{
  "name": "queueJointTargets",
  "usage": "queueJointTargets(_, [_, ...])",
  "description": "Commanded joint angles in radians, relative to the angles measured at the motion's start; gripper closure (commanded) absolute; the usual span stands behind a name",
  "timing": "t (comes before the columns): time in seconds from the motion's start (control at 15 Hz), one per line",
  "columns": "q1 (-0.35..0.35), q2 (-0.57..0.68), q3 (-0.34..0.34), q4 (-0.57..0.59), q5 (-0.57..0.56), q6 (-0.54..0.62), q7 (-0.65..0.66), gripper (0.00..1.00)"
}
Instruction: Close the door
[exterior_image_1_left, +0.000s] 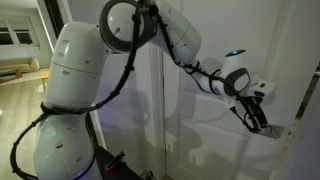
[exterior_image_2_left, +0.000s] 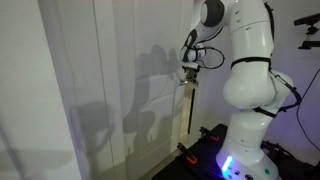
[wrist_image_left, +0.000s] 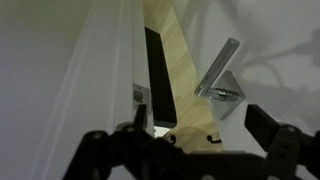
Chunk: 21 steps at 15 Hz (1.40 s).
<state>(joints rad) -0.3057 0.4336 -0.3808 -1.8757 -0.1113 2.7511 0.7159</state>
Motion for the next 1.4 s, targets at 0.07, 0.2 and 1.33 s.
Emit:
queueJointTargets(0.07, [0.014,0.100,-0.016,0.100,0.071,0.015,-0.029,0.00])
queueJointTargets(0.2, [0.015,0.133,-0.020,0.124,0.080,0.028,-0.030,0.00])
queueJointTargets(1.33, [0.011,0.332,-0.014,0.241,0.160,0.147,-0.071,0.00])
